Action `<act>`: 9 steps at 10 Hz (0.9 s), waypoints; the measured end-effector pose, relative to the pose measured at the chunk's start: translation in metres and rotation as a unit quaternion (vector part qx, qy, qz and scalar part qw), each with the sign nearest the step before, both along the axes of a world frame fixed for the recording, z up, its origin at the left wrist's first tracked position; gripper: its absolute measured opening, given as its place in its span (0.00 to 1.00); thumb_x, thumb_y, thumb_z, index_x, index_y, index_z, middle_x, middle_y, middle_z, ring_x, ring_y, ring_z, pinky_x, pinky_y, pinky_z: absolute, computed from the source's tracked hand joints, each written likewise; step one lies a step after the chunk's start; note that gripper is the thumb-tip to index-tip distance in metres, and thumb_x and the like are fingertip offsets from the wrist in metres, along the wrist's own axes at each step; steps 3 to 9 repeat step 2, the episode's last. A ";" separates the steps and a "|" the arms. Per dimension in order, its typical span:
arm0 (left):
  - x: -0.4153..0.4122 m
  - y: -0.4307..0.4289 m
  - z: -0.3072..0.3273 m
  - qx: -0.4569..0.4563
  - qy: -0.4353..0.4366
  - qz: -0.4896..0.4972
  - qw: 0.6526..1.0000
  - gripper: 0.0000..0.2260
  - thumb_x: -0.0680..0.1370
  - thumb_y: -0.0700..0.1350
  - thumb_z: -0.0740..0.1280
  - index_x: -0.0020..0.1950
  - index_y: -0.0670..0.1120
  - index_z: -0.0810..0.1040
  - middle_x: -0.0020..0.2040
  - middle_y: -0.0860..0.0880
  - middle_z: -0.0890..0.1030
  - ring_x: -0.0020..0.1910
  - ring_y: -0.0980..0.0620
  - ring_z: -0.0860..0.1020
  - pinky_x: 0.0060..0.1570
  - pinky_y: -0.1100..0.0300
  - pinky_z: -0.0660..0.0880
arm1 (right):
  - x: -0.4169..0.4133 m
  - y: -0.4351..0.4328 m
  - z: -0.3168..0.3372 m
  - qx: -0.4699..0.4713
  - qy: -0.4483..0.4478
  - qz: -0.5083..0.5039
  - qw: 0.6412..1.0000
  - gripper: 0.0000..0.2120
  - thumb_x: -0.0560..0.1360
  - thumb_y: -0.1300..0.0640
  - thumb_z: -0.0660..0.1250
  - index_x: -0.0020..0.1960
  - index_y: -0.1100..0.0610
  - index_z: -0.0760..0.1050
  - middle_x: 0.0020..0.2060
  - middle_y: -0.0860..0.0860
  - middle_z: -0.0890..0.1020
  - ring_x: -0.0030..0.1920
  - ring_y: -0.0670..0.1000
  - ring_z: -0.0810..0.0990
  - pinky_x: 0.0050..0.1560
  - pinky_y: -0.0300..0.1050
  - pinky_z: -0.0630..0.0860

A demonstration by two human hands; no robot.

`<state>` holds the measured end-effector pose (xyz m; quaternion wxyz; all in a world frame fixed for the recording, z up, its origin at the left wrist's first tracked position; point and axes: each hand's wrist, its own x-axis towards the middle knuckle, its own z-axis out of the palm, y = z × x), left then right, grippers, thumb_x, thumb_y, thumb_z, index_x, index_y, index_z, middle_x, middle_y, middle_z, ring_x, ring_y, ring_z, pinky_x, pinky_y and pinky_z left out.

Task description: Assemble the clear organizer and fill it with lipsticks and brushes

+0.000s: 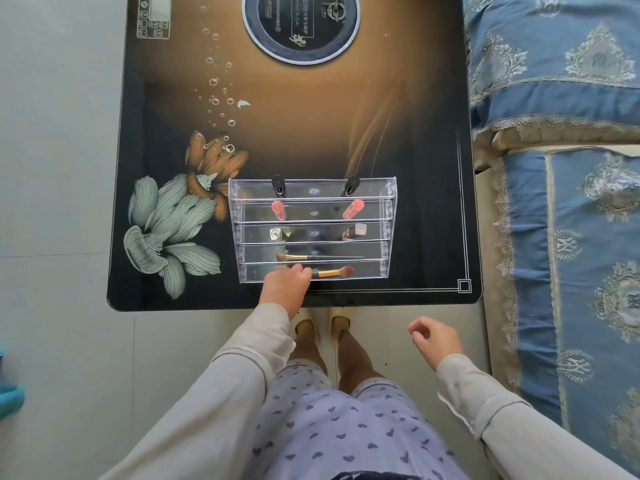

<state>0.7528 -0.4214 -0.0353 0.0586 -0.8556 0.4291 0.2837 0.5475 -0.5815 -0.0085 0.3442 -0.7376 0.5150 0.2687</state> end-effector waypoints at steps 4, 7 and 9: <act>-0.015 0.047 0.004 0.003 0.148 0.288 0.946 0.10 0.78 0.42 0.58 0.51 0.44 0.79 0.48 0.44 0.82 0.46 0.42 0.79 0.41 0.58 0.70 | 0.004 -0.012 0.033 -0.001 -0.123 -0.130 0.984 0.09 0.73 0.72 0.61 0.49 0.68 0.78 0.41 0.63 0.82 0.29 0.39 0.78 0.35 0.31 0.72; -0.015 0.047 0.004 0.003 0.148 0.288 0.946 0.10 0.78 0.42 0.58 0.51 0.44 0.79 0.48 0.44 0.82 0.46 0.42 0.79 0.41 0.58 0.70 | 0.004 -0.012 0.033 -0.001 -0.123 -0.130 0.984 0.09 0.73 0.72 0.61 0.49 0.68 0.78 0.41 0.63 0.82 0.29 0.39 0.78 0.35 0.31 0.72; -0.015 0.047 0.004 0.003 0.148 0.288 0.946 0.10 0.78 0.42 0.58 0.51 0.44 0.79 0.48 0.44 0.82 0.46 0.42 0.79 0.41 0.58 0.70 | 0.004 -0.012 0.033 -0.001 -0.123 -0.130 0.984 0.09 0.73 0.72 0.61 0.49 0.68 0.78 0.41 0.63 0.82 0.29 0.39 0.78 0.35 0.31 0.72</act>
